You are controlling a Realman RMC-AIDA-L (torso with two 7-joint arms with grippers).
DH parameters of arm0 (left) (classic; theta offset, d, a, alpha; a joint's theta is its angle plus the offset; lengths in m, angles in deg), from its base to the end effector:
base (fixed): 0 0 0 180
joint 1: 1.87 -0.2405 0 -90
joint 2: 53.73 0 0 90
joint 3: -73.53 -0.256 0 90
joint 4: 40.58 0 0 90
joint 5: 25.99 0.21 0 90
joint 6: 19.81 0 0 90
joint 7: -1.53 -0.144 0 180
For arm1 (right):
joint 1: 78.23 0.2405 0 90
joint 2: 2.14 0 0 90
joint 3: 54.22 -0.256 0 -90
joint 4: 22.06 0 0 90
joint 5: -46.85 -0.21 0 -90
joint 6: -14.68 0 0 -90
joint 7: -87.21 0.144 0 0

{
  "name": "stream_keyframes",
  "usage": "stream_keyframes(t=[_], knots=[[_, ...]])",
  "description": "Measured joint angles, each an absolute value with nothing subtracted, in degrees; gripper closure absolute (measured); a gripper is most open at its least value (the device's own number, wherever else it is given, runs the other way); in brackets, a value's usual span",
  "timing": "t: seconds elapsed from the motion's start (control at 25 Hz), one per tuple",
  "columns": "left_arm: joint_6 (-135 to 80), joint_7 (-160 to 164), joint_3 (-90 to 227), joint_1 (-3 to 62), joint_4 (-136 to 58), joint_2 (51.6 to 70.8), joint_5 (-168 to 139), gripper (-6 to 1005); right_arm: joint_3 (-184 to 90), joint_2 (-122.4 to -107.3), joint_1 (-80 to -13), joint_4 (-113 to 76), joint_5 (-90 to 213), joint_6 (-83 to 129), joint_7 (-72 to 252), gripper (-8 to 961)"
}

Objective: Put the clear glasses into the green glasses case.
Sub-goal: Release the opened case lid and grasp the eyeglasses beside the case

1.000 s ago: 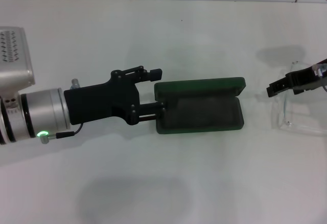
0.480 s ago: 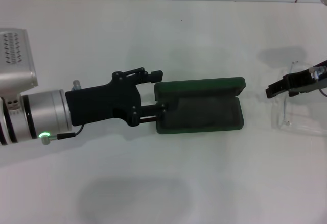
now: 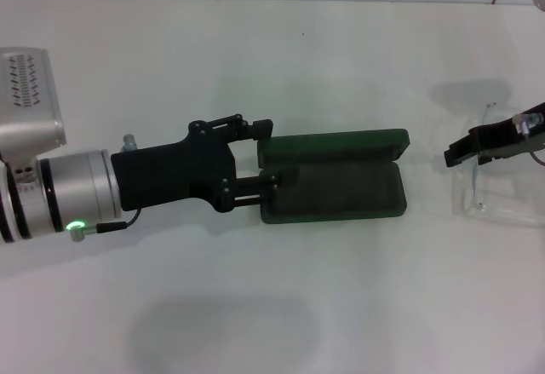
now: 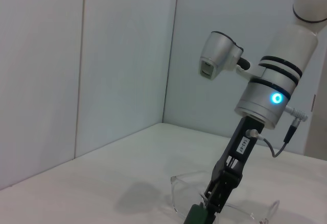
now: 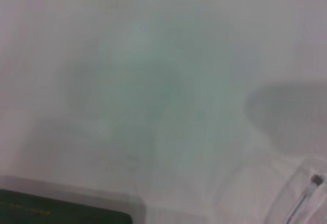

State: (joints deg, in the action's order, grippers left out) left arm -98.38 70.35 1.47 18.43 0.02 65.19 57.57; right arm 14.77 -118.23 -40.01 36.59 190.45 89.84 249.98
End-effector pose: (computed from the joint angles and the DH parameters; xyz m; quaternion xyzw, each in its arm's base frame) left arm -0.2430 0.3056 -0.0376 -0.9360 -0.1413 -0.2888 0.1436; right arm 0.2246 0.3958 0.0092 -0.7998 0.5534 -0.0526 0.2267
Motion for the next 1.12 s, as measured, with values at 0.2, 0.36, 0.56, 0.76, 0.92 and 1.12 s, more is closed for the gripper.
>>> stream_keyframes(t=[0.2, 0.36, 0.56, 0.76, 0.92, 1.12], knots=[[-98.4, 70.3, 1.5, 18.4, 0.0, 65.19, 57.6, 230, 14.9, -118.24, -40.0, 36.6, 189.9, 90.3, 249.9, 472], [-98.4, 70.3, 1.5, 18.4, 0.0, 65.19, 57.6, 230, 15.0, -118.24, -40.0, 36.6, 189.9, 90.3, 249.9, 491], [-98.4, 70.4, 1.5, 18.4, 0.0, 65.19, 57.6, 230, 15.3, -118.24, -40.1, 36.6, 189.8, 90.3, 249.9, 515], [-98.4, 70.4, 1.5, 18.4, 0.0, 65.19, 57.5, 230, 15.7, -118.10, -40.2, 37.0, 189.8, 90.4, 249.9, 539], [-98.4, 70.4, 1.5, 18.4, 0.0, 65.19, 57.5, 231, 15.8, -117.97, -40.6, 38.0, 189.8, 91.1, 249.4, 607], [-98.4, 70.6, 1.5, 18.4, 0.0, 65.19, 57.1, 231, 15.5, -117.79, -42.4, 40.8, 188.6, 93.3, 247.7, 723]])
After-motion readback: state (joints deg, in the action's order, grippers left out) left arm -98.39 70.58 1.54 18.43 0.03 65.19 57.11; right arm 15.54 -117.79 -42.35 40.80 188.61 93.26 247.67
